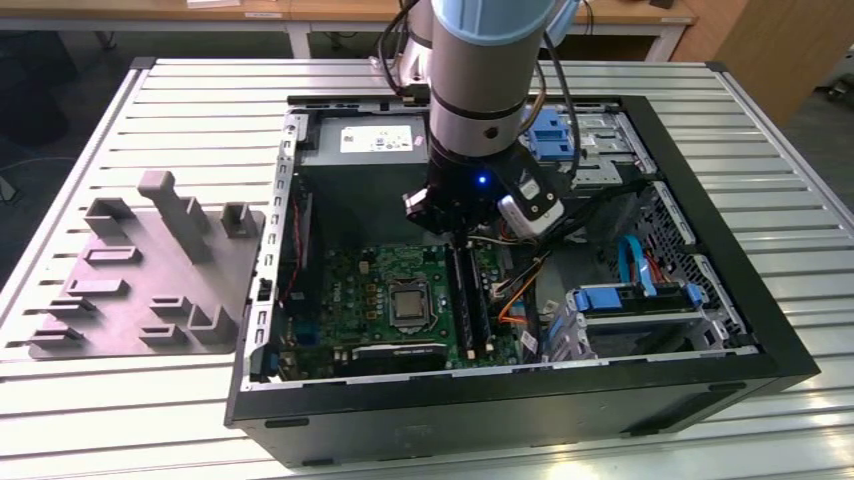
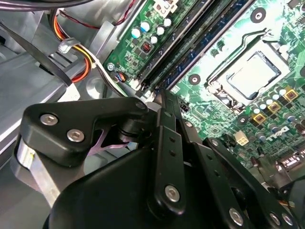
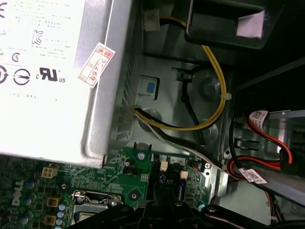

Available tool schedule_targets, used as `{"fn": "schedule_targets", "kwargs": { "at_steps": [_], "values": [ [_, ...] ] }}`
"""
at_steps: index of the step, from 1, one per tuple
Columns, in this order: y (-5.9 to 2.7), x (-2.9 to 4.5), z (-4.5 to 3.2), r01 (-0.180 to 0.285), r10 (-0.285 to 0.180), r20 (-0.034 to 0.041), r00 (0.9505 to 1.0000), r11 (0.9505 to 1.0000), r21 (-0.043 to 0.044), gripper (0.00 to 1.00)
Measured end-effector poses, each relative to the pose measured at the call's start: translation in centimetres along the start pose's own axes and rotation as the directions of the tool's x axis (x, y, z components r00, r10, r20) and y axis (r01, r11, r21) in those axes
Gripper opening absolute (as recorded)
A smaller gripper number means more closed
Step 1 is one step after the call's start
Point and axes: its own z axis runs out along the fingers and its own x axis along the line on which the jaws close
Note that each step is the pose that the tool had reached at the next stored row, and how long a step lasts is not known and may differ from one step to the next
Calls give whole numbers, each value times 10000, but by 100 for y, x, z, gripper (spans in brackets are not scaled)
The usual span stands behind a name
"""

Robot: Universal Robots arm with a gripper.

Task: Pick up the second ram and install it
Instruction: 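Press down the second ram until it locks into place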

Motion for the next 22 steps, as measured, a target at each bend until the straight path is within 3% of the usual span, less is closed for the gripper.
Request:
{"fn": "schedule_targets", "kwargs": {
  "at_steps": [12, 22],
  "values": [
    [19, 1, 98, -1, 1, 4, 10000, 10000, -22, 10],
    [17, 3, 127, -1, 1, 3, 10000, 10000, -20, 10]
  ]
}}
